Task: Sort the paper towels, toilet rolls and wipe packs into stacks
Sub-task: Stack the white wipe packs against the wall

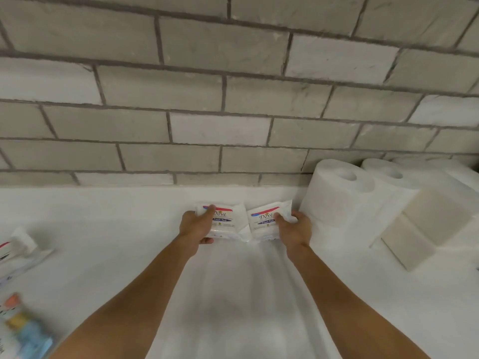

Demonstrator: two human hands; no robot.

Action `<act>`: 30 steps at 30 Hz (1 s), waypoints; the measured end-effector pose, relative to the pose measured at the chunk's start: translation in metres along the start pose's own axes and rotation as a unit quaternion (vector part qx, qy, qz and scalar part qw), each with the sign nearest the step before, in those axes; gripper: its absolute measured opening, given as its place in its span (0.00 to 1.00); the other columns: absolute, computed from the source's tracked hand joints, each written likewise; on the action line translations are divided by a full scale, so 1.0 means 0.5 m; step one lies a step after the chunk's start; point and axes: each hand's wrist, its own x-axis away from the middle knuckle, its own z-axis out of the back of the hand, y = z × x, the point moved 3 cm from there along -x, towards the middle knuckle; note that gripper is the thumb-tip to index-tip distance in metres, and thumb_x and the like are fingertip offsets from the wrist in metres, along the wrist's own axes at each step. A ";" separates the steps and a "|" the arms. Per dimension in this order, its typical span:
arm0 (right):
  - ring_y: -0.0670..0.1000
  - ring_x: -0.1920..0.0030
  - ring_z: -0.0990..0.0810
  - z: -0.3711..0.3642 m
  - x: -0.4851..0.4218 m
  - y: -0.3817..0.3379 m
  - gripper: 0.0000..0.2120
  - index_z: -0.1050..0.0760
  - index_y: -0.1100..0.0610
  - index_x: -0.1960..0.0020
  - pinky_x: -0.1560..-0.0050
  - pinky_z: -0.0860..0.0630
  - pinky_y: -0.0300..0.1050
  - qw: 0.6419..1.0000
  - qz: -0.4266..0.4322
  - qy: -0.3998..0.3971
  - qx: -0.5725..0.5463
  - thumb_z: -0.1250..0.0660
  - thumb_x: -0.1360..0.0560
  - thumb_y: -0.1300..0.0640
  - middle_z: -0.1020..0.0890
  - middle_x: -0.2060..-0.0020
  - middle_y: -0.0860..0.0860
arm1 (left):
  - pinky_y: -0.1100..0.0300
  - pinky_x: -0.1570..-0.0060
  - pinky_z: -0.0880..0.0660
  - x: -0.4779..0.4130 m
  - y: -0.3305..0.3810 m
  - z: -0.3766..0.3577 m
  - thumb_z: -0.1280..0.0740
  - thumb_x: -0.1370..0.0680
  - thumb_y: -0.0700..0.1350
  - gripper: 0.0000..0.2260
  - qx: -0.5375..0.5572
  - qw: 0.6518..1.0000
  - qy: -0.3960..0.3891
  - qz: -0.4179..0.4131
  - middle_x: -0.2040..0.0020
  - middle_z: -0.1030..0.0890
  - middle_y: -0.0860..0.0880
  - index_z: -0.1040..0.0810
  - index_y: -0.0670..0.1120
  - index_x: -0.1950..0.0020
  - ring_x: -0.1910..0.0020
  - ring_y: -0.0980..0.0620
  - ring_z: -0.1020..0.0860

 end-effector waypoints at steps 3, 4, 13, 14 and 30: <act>0.52 0.59 0.21 -0.002 -0.008 0.001 0.10 0.21 0.59 0.49 0.58 0.27 0.39 0.998 0.034 0.005 0.044 0.27 0.28 0.57 0.17 0.55 0.54 | 0.51 0.66 0.18 -0.028 -0.009 -0.020 0.32 0.23 0.54 0.14 -0.020 1.000 -0.002 -0.006 0.52 0.16 0.44 0.21 0.44 0.47 0.58 0.44 0.17; 0.52 0.58 0.21 -0.003 -0.011 0.003 0.11 0.22 0.60 0.47 0.56 0.27 0.40 0.997 0.047 0.006 0.058 0.27 0.27 0.57 0.17 0.54 0.55 | 0.51 0.67 0.18 -0.035 -0.013 -0.025 0.31 0.24 0.55 0.15 -0.026 1.000 -0.003 -0.010 0.52 0.16 0.44 0.21 0.44 0.46 0.58 0.44 0.17; 0.57 0.34 0.30 -0.015 -0.005 0.017 0.21 0.31 0.58 0.30 0.36 0.31 0.48 0.954 0.199 -0.010 0.224 0.34 0.22 0.58 0.25 0.36 0.55 | 0.58 0.53 0.26 -0.033 -0.031 -0.042 0.30 0.24 0.47 0.21 -0.106 0.985 0.078 -0.109 0.41 0.24 0.43 0.33 0.42 0.35 0.46 0.45 0.23; 0.57 0.34 0.31 -0.014 -0.001 0.022 0.19 0.29 0.57 0.31 0.35 0.31 0.49 0.939 0.226 -0.010 0.259 0.35 0.22 0.58 0.25 0.35 0.55 | 0.57 0.49 0.26 -0.032 -0.033 -0.040 0.30 0.24 0.46 0.22 -0.112 0.983 0.080 -0.118 0.39 0.25 0.42 0.33 0.42 0.34 0.43 0.44 0.24; 0.55 0.22 0.47 -0.009 0.027 0.089 0.20 0.34 0.45 0.26 0.25 0.41 0.52 0.860 0.321 -0.133 0.374 0.46 0.17 0.49 0.40 0.23 0.51 | 0.75 0.38 0.45 0.032 -0.093 -0.049 0.23 0.29 0.44 0.29 -0.287 0.904 -0.001 -0.317 0.26 0.33 0.51 0.28 0.52 0.30 0.28 0.48 0.39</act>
